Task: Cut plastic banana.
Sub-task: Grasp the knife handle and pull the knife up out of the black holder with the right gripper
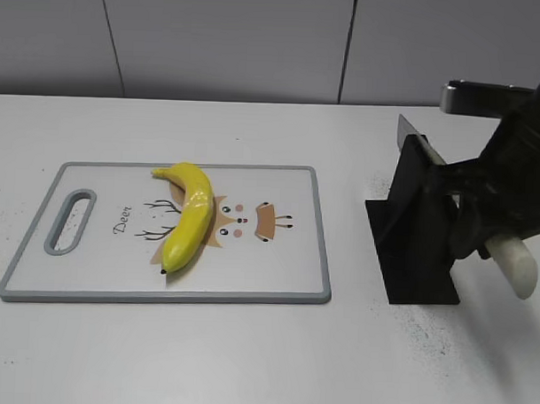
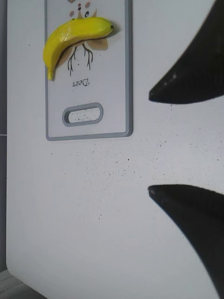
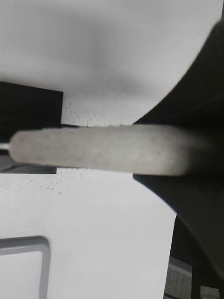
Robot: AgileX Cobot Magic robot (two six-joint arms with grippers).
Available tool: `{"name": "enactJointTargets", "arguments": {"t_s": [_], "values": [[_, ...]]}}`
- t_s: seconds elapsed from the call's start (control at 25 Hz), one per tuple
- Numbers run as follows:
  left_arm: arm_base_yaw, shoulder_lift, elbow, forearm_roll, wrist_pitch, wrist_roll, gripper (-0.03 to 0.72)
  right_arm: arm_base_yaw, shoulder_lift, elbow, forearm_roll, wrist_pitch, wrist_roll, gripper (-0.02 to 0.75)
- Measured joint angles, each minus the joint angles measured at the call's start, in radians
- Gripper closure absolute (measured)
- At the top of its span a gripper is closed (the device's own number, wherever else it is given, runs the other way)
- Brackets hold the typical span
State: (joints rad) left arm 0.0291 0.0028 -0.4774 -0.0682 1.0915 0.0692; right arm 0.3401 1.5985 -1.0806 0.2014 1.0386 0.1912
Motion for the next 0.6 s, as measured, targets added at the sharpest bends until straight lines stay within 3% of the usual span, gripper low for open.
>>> {"name": "enactJointTargets", "arguments": {"t_s": [0.6], "values": [[0.0,0.0,0.0,0.0,0.0,0.0,0.163,0.0,-0.096,-0.069,-0.07,-0.003,0.049,0.575]]}}
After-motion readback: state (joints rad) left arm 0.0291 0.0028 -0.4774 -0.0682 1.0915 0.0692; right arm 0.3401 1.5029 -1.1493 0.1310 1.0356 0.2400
